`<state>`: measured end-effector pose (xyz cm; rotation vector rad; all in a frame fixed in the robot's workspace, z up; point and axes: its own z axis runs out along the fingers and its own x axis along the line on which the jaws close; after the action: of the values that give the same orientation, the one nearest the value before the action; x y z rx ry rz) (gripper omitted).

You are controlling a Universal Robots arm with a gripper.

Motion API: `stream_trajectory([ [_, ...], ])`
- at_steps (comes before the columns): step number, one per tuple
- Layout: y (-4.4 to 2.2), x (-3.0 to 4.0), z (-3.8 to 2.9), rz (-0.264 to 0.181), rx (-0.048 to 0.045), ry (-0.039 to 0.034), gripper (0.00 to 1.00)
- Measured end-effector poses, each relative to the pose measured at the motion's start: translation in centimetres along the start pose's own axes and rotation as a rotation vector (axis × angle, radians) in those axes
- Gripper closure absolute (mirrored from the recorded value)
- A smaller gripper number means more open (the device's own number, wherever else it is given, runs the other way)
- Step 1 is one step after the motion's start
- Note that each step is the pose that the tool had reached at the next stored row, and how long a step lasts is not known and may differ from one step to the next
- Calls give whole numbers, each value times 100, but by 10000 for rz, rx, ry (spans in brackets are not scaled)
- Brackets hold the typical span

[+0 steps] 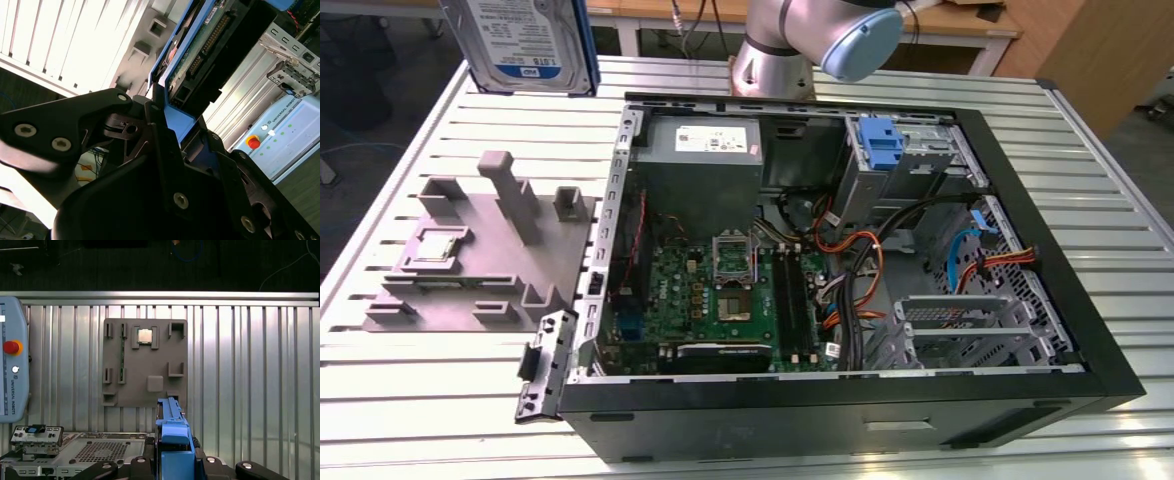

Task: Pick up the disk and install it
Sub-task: 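Pick up the disk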

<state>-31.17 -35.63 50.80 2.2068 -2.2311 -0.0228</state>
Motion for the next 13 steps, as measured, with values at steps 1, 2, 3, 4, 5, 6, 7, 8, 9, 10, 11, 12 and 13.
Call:
stream_trajectory([
  [1, 0, 0, 0, 0, -1, 0, 64],
  [2, 0, 0, 0, 0, -1, 0, 64],
  [3, 0, 0, 0, 0, 0, 0, 64],
  [4, 0, 0, 0, 1, 0, 0, 64],
  [5, 0, 0, 0, 0, 0, 0, 64],
  [6, -1, 0, 0, 0, 0, 0, 64],
  [7, -1, 0, 0, 0, 0, 0, 64],
  [8, -1, 0, 0, 0, -1, 0, 64],
  [9, -1, 0, 0, 0, 0, 0, 64],
  [10, -1, 0, 0, 0, -1, 1, 64],
  [11, -2, 0, 0, 0, -1, 0, 64],
  [12, -2, 0, 0, 0, 0, 0, 64],
  [13, -2, 0, 0, 0, 0, 0, 64],
])
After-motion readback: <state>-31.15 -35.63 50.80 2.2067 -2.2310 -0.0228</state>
